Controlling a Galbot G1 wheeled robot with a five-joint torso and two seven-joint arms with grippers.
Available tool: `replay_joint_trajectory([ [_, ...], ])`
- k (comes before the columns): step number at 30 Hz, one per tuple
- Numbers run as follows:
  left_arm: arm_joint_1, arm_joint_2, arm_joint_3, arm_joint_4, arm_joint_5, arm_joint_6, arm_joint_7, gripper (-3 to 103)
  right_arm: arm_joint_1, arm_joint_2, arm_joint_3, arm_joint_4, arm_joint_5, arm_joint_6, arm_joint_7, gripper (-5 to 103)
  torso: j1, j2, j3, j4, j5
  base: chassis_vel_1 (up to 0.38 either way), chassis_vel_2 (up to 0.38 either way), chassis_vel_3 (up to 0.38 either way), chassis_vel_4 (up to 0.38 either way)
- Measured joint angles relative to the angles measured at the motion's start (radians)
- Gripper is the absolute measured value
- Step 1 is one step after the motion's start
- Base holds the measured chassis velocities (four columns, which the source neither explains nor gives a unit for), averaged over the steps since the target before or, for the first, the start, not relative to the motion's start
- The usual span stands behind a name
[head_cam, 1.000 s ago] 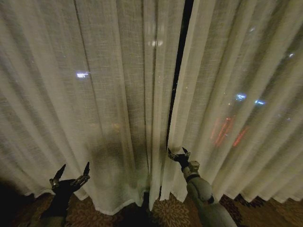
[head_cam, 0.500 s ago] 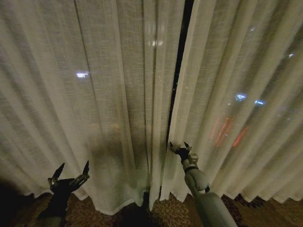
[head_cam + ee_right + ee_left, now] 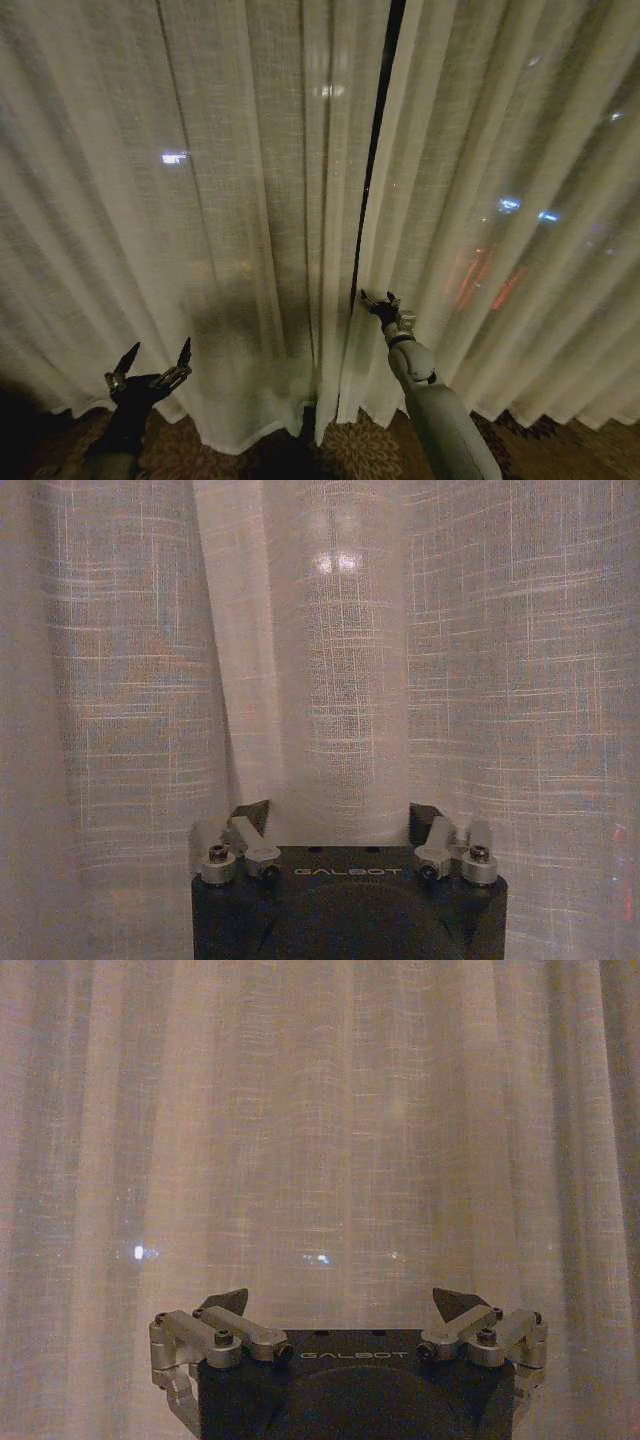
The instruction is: Open the curtains by pulling them apart, changing their state from closed to fully open.
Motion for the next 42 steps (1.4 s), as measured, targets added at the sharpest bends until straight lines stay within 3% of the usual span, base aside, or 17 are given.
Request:
replay_joint_trajectory([
  [2,0.0,0.0,0.0,-0.003,0.001,0.001,0.0,100,0.001,0.0,0.0,0.0,0.004,0.002,0.0,70,0.0,0.0,0.0,0.0,0.0,0.0,0.0,0.0,0.0],
  [5,0.0,0.0,0.0,-0.005,0.003,0.004,-0.003,100,0.001,-0.005,0.0,0.009,0.012,0.005,-0.002,54,0.0,0.0,0.0,0.0,-0.0001,0.0,0.0,0.0,0.0],
  [11,0.001,0.0,0.0,-0.006,0.003,0.005,-0.003,100,-0.006,-0.01,0.003,0.024,0.014,0.008,-0.005,37,0.0,0.0,0.0,0.0,-0.0001,0.0,0.0,0.0,0.0],
  [14,0.0,0.0,0.002,-0.006,0.003,0.005,-0.003,100,-0.014,-0.009,0.003,0.04,0.014,0.008,-0.005,21,0.0,0.0,0.0,0.0,-0.0001,0.0,0.0,0.0,0.0],
  [15,0.0,0.0,0.002,-0.006,0.003,0.005,-0.003,100,-0.014,-0.009,0.003,0.04,0.014,0.008,-0.005,21,0.0,0.0,0.0,0.0,-0.0001,0.0,0.0,0.0,0.0],
  [20,0.004,0.001,-0.001,-0.006,-0.002,0.002,-0.003,100,-0.025,-0.007,0.0,0.062,0.011,0.006,-0.004,2,0.0,0.0,0.0,0.0,-0.0001,0.0,0.0,0.0,0.0],
  [42,-0.001,0.001,-0.007,-0.006,-0.017,-0.002,-0.003,100,-0.042,-0.007,0.004,0.088,0.011,-0.018,-0.018,0,0.0,0.0,0.0,0.0001,-0.0002,-0.04,-0.039,0.04,0.04],
])
